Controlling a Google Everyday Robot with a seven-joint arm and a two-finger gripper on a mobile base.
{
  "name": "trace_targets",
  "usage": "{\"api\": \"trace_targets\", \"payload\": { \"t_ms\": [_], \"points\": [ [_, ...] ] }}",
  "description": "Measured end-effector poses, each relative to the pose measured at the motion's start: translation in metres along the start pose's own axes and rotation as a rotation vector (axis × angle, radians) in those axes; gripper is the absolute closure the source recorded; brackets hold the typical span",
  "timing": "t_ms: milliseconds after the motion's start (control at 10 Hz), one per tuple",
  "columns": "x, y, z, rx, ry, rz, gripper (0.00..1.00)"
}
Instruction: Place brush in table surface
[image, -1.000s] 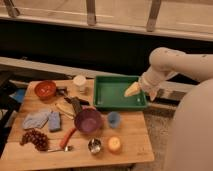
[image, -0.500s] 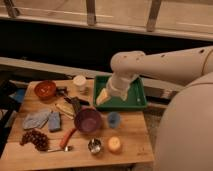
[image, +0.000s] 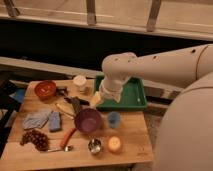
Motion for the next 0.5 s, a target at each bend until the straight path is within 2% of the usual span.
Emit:
{"api": "trace_targets", "payload": {
  "t_ms": [200, 400, 500],
  "points": [
    [-0.001, -0.001, 0.000, 0.001, -0.002, 0.002, 0.20],
    [-0.017, 0.003, -0.003, 0.014, -0.017, -0.030, 0.20],
    [-0.033, 0.013, -0.002, 0.022, -0.021, -0.064, 0.20]
  ]
}}
